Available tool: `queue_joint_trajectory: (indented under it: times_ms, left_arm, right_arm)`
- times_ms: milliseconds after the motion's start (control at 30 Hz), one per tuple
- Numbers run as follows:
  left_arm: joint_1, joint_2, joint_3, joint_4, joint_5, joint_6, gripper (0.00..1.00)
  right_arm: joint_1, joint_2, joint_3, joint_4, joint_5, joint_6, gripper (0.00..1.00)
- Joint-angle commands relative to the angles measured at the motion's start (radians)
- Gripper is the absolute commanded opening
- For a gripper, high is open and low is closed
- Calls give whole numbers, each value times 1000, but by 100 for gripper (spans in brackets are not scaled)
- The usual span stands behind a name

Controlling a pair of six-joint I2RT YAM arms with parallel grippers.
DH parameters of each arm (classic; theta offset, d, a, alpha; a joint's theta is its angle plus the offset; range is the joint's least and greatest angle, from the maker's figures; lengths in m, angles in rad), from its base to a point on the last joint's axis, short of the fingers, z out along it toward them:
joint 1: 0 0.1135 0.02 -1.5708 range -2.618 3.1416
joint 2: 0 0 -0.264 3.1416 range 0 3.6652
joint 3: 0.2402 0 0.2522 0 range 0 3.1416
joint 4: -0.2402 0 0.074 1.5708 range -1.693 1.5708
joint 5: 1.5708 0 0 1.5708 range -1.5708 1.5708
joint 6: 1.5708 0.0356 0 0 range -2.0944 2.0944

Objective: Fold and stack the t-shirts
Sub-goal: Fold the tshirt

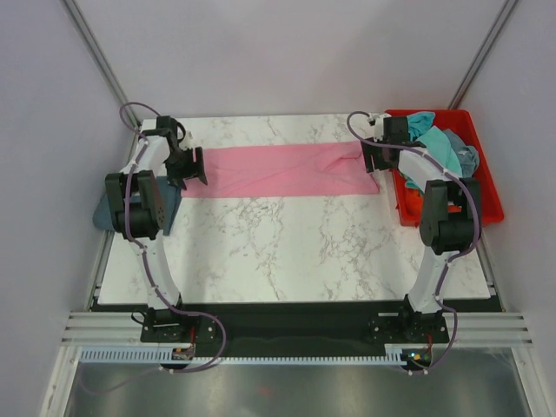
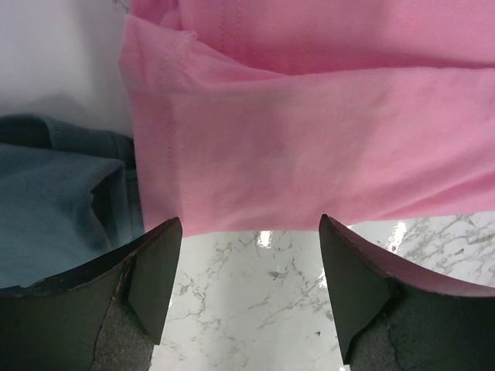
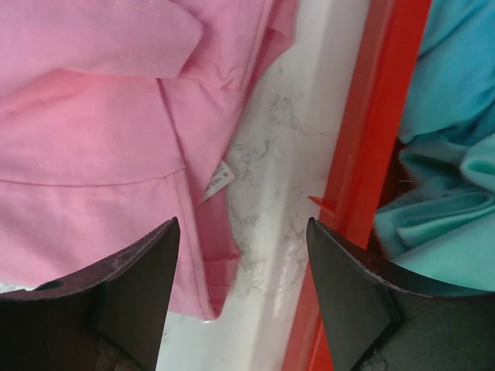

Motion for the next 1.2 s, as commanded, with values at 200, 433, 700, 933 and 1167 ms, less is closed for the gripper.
queue_joint_trajectory:
  times_ms: [200, 433, 700, 933, 1167]
  left_arm:
    - [-1, 45, 41, -2, -106, 35, 80]
    - [-1, 79, 54, -3, -152, 47, 80]
    - [-1, 102, 53, 1, -169, 46, 78]
    - [-3, 115, 45, 1, -163, 47, 53]
    - [-6, 61, -27, 3, -143, 49, 15]
  right_arm:
    - [-44, 38, -36, -28, -110, 98, 75]
    - [-48, 87, -13, -35, -137, 109, 73]
    - [-47, 118, -39, -58, -125, 123, 68]
    - [-45, 107, -57, -90, -153, 123, 28]
    - [-45, 110, -33, -97, -116, 126, 0]
